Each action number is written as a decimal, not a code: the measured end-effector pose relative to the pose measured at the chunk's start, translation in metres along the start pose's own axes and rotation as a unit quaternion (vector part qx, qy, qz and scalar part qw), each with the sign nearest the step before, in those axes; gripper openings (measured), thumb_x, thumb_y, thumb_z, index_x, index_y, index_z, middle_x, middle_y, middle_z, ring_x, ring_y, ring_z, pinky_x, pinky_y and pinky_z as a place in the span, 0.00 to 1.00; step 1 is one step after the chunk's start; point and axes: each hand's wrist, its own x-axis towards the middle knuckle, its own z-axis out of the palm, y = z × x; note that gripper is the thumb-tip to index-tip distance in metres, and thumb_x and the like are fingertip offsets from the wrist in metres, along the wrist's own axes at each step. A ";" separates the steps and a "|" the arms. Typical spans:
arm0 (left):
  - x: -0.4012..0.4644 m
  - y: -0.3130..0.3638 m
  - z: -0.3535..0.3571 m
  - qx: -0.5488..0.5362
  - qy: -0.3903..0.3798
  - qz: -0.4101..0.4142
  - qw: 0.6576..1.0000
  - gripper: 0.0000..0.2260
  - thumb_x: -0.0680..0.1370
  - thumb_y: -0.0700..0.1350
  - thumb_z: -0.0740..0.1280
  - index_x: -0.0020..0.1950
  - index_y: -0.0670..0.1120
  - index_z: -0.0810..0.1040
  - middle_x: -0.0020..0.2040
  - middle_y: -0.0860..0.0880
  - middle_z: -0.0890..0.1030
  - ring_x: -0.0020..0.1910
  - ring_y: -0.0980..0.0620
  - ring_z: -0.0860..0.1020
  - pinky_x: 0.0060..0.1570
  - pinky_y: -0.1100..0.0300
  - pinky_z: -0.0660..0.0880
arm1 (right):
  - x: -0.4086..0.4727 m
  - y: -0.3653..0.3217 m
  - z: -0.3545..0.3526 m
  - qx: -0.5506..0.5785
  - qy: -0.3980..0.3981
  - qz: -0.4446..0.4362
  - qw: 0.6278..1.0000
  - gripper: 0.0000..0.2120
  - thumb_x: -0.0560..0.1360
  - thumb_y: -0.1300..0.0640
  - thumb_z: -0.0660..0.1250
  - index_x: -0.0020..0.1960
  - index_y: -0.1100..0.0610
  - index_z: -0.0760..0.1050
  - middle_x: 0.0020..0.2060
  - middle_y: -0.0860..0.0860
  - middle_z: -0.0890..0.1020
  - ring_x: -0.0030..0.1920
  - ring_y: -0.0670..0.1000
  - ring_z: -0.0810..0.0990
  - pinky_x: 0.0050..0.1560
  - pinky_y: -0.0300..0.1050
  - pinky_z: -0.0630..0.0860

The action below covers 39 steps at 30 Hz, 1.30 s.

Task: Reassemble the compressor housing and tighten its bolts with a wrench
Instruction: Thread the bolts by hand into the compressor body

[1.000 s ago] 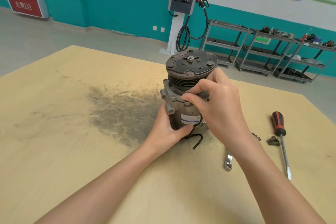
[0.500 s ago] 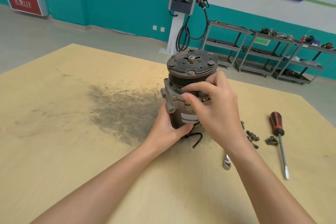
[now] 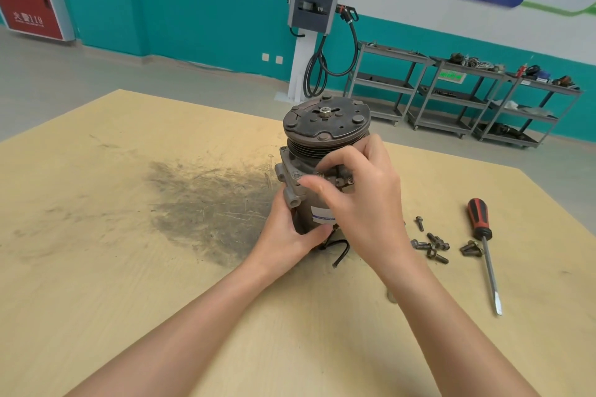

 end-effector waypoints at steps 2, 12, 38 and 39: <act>-0.001 0.000 0.000 -0.001 0.000 0.001 1.000 0.33 0.73 0.40 0.75 0.71 0.52 0.63 0.65 0.52 0.76 0.67 0.56 0.74 0.69 0.49 0.71 | 0.000 0.001 -0.004 0.001 -0.018 -0.010 1.000 0.09 0.69 0.55 0.76 0.48 0.56 0.83 0.44 0.51 0.73 0.48 0.51 0.72 0.50 0.51 0.73; -0.001 0.004 -0.001 0.009 -0.005 -0.004 1.000 0.32 0.71 0.43 0.76 0.70 0.51 0.63 0.65 0.50 0.76 0.68 0.54 0.74 0.69 0.46 0.70 | 0.001 0.002 0.014 -0.070 0.051 -0.006 0.996 0.16 0.65 0.53 0.79 0.39 0.60 0.74 0.42 0.53 0.71 0.45 0.55 0.70 0.47 0.52 0.71; 0.000 0.006 0.001 0.006 -0.004 0.012 1.000 0.33 0.73 0.38 0.76 0.71 0.53 0.62 0.64 0.53 0.77 0.65 0.58 0.76 0.64 0.59 0.73 | -0.004 0.004 0.008 -0.013 0.028 -0.017 0.999 0.04 0.72 0.57 0.73 0.46 0.57 0.82 0.43 0.53 0.71 0.47 0.53 0.70 0.48 0.39 0.67; 0.000 0.005 0.001 0.004 -0.003 0.009 1.000 0.33 0.73 0.38 0.76 0.70 0.53 0.63 0.64 0.53 0.78 0.64 0.58 0.76 0.63 0.62 0.73 | -0.004 0.004 0.007 -0.024 0.021 -0.018 0.999 0.03 0.72 0.59 0.73 0.46 0.57 0.83 0.43 0.53 0.70 0.47 0.53 0.69 0.48 0.40 0.66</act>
